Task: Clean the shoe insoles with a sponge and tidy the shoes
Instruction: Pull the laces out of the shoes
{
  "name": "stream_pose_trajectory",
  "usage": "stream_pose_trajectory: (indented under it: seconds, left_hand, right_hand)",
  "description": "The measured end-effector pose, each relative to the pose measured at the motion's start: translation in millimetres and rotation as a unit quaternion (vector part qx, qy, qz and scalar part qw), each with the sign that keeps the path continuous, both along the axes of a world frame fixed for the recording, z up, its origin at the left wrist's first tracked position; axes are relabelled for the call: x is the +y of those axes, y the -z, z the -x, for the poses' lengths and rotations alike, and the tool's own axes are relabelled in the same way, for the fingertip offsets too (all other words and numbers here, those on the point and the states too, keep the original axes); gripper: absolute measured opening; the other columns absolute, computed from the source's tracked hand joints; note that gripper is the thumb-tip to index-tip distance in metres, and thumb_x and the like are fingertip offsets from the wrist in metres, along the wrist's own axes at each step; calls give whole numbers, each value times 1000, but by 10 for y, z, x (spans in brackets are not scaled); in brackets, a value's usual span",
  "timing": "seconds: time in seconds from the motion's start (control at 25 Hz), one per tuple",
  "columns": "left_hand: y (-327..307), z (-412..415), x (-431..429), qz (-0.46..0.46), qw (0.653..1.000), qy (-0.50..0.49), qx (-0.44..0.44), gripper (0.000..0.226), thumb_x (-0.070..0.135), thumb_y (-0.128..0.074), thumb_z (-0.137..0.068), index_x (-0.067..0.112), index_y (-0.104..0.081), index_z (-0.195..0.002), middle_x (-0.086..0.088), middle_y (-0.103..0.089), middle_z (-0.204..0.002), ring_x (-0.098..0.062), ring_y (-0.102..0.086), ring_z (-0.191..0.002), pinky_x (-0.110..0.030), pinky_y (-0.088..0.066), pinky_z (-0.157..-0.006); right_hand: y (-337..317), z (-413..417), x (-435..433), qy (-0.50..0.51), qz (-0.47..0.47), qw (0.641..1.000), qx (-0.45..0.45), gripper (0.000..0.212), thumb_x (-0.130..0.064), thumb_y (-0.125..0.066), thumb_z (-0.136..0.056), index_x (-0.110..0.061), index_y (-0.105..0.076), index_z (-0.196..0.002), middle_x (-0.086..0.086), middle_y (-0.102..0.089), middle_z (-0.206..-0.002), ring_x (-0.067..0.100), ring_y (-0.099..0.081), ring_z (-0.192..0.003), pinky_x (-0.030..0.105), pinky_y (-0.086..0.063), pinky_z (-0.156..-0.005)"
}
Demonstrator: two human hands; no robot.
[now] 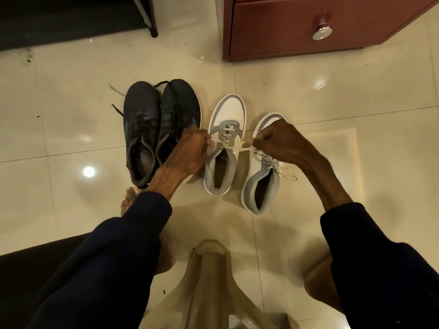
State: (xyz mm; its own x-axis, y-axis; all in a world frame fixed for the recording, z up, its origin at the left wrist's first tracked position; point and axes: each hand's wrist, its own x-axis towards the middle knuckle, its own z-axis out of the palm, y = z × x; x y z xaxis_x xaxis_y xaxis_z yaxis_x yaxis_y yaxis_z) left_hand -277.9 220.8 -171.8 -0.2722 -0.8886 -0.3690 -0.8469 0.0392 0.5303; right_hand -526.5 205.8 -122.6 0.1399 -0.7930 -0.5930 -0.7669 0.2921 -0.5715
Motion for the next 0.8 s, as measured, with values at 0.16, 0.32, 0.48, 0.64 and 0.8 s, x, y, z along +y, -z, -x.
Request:
stream_pose_trajectory:
  seconds: [0.16,0.32,0.48,0.64,0.8]
  left_hand:
    - [-124,-94,-54,18,994,-38,98,17,14,-54,-104,14,-68,-94,1,-58,-105,-2,-54,-91,-16,-45,-84]
    - [-231,42,-55,-2,989,-55,138,17,12,-54,-103,7,-70,-99,3,-71,-92,1,-66,-84,-19,-56,-79]
    - [-269,130,-131,2,994,-81,75,14,8,-60,-99,10,-73,-103,3,-72,-93,-6,-65,-76,-22,-55,-74]
    - [-347,105,-188,-65,988,-88,109,11,13,-65,-99,15,-76,-96,15,-70,-85,1,-68,-83,-17,-52,-81]
    - [-315,18,-149,-102,968,-116,200,10,13,-69,-97,15,-78,-94,14,-74,-85,3,-71,-83,-21,-55,-87]
  right_hand:
    - [-141,106,-38,156,20,977,-145,46,-50,-67,-94,-17,-73,-62,15,-50,-65,22,-45,-62,33,-41,-65]
    - [-62,104,7,162,2,980,-116,52,-49,-70,-92,-8,-69,-60,17,-64,-64,24,-53,-58,32,-47,-67]
    - [71,-40,143,81,109,991,16,5,-19,-77,-80,-15,-75,-79,-4,-71,-79,9,-64,-71,22,-50,-68]
    - [272,-314,295,31,63,996,-58,28,-9,-78,-78,-17,-73,-105,-2,-72,-104,13,-67,-92,29,-56,-80]
    - [411,-519,400,27,95,994,-54,20,-16,-85,-81,-14,-72,-97,-7,-66,-91,4,-62,-79,12,-46,-65]
